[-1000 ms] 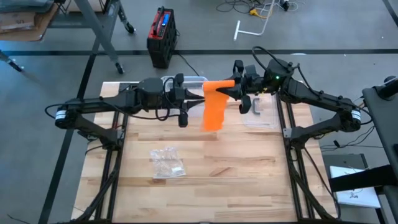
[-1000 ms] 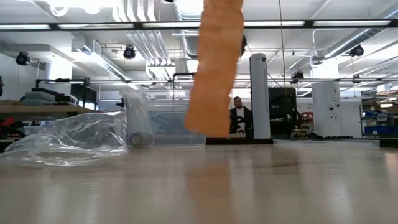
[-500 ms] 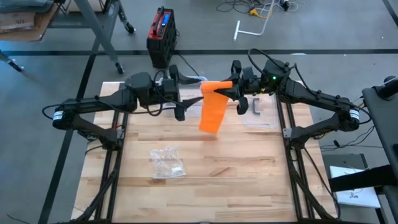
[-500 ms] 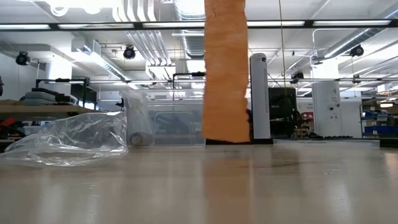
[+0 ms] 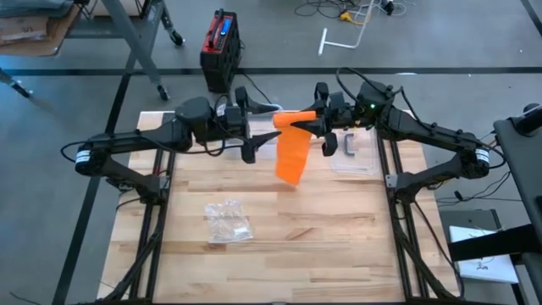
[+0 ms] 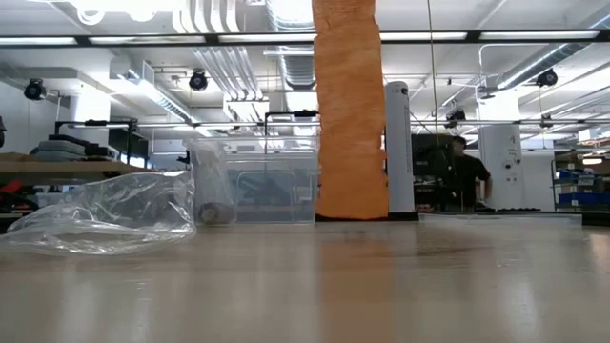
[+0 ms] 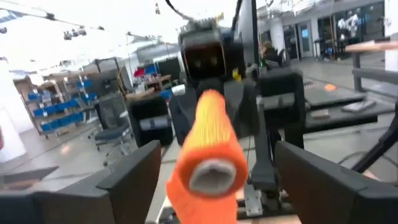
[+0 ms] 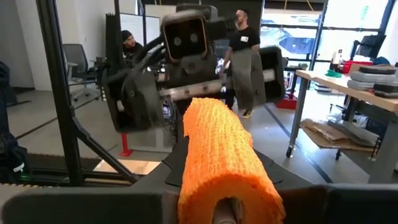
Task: Roll bandage
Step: Roll the orange bandage
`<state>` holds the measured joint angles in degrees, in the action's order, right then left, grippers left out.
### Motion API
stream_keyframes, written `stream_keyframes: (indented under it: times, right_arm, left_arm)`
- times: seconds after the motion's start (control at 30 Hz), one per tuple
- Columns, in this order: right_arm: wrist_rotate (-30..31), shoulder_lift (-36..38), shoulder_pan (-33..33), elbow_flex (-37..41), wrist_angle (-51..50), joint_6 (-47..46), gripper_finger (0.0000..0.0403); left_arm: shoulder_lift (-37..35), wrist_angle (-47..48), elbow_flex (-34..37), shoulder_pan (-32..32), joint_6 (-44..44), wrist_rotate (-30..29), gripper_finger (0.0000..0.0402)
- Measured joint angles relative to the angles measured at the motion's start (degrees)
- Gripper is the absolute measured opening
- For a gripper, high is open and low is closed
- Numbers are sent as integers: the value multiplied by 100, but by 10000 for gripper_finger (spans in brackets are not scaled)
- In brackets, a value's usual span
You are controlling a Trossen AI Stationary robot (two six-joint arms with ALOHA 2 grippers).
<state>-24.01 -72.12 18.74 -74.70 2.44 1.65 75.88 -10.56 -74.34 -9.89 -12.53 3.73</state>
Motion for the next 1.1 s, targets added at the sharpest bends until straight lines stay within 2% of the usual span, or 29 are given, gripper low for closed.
stream_keyframes:
  times: [0.23, 0.47, 0.63, 0.83, 0.97, 1.1]
  right_arm:
    - [-22, 0, -35, 0, 1, -7, 75]
    - [-19, -2, -97, 0, 11, 42, 74]
    - [4, -2, -98, 0, -20, -10, 81]
    - [-56, 0, -98, 0, -28, -684, 124]
    - [-149, 33, -98, 0, -10, -1652, 166]
    - [-159, 39, -98, 0, 177, -2804, 209]
  left_arm:
    - [195, -158, 6, -119, -44, 23, 272]
    - [319, -326, 1, -291, 108, 438, 230]
    - [345, -310, 1, -304, 63, 522, 153]
    - [305, -291, 1, -304, -9, 522, 33]
    - [293, -249, 1, -304, -113, 524, 27]
    - [306, -300, 1, -295, -322, 510, 58]
